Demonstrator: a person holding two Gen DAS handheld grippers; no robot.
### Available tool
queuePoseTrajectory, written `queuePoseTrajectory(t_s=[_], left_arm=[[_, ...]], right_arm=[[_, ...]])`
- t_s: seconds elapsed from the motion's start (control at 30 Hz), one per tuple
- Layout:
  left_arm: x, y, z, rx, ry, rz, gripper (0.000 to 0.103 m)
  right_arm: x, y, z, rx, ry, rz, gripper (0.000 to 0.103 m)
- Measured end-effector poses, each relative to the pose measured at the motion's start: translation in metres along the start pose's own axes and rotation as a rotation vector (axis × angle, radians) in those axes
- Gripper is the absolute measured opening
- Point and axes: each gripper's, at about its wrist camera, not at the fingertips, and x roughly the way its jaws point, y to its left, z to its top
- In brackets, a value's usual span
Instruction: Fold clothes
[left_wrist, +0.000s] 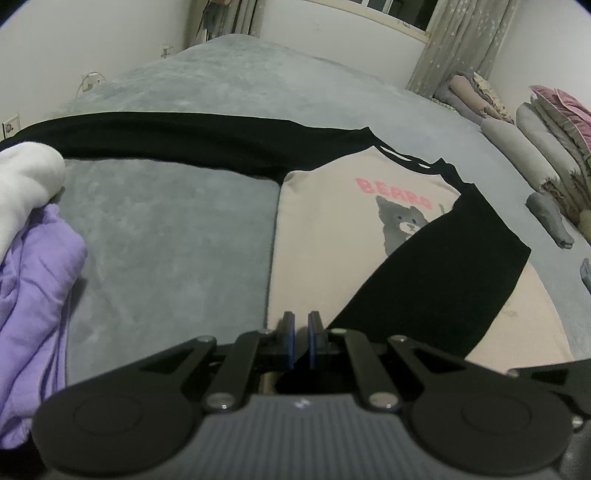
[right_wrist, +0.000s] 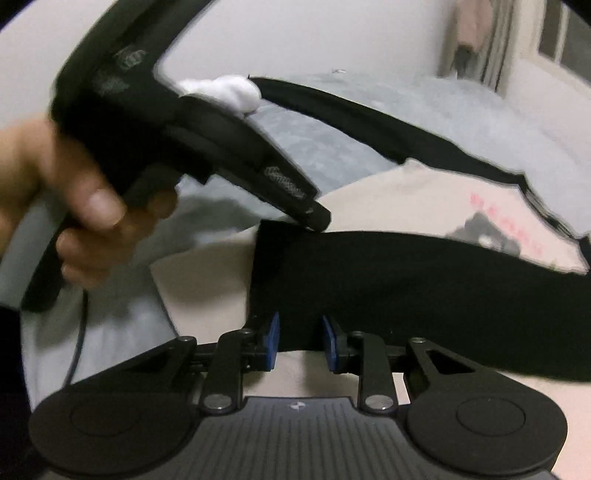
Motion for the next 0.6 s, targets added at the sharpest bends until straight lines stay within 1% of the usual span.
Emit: queuePoseTrajectory(t_s=[0.03,0.1,0.13,0.17,0.2,0.27,0.3,0.33,0.4,0.47,0.5,0.57,0.6], left_arm=[[0.0,0.0,0.0,-0.001,-0.001,0.0,0.006],[0.0,0.001,0.001,-0.004,-0.003,-0.001,0.006],[0.0,0.001,0.001,-0.006,-0.003,-0.001,0.006],[0.0,0.001,0.001,-0.006,-0.003,-0.001,0.006],[0.0,0.002,0.001,-0.007,-0.003,0.0,0.006],[0.0,0.002,0.001,-0.009,-0.003,0.002,0.006],[0.0,0.002,0.001,-0.009,-0.004,0.002,0.006],[0.0,0.002,0.001,-0.009,-0.005,0.003,0.006],[-0.002,0.002,0.001,-0.005,-0.014,0.015,0.006],[-0.004,0.002,0.002,0.001,-0.026,0.03,0.006],[-0.005,0.002,0.002,0.004,-0.031,0.038,0.007],[-0.008,0.002,0.003,0.01,-0.043,0.053,0.008],[-0.009,0.002,0.003,0.011,-0.049,0.057,0.009]], right_arm=[[-0.004,0.0,0.002,0.003,-0.012,0.014,0.019],[-0.008,-0.005,0.005,0.021,-0.065,0.038,0.018],[-0.008,-0.005,0.004,0.027,-0.075,0.036,0.018],[-0.006,-0.005,0.004,0.029,-0.074,0.032,0.018],[0.0,-0.005,0.004,0.032,-0.054,0.038,0.019],[0.005,0.004,0.002,0.008,-0.039,0.06,0.02],[0.004,0.009,0.002,-0.009,-0.033,0.09,0.024],[0.001,0.012,0.003,-0.028,-0.029,0.111,0.032],[-0.007,0.008,0.004,-0.043,-0.039,0.115,0.032],[-0.016,-0.01,0.002,0.003,-0.052,0.121,0.031],[-0.02,-0.022,0.0,0.037,-0.058,0.102,0.031],[-0.029,-0.05,-0.006,0.122,-0.072,0.029,0.031],[-0.034,-0.065,-0.009,0.174,-0.087,0.006,0.031]])
